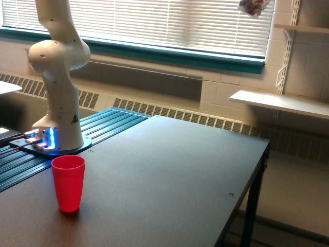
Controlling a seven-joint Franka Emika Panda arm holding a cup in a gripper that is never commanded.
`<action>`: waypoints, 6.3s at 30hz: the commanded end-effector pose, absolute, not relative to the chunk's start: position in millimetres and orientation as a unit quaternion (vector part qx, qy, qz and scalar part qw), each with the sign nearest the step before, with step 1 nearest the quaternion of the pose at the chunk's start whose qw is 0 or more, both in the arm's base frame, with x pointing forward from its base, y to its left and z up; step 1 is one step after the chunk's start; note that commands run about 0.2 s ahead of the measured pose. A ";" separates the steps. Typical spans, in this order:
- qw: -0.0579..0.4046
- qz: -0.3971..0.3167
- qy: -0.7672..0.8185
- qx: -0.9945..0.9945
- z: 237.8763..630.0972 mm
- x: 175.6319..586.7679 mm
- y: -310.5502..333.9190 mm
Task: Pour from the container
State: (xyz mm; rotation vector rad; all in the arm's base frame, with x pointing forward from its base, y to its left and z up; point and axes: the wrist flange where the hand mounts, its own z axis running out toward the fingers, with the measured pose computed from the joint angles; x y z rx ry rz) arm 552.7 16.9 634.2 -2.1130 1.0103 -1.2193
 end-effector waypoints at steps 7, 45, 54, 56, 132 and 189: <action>0.220 -0.451 0.377 -0.778 640.6 539.8 22.5; 0.140 -0.361 0.605 -0.696 587.9 316.0 -80.7; 0.120 -0.311 0.674 -0.659 556.7 289.2 -105.1; 0.118 -0.305 0.686 -0.650 552.6 285.5 -109.5; 0.213 -0.050 0.864 -0.452 339.1 267.1 -180.8; 0.213 0.015 0.888 -0.408 303.7 238.9 -233.1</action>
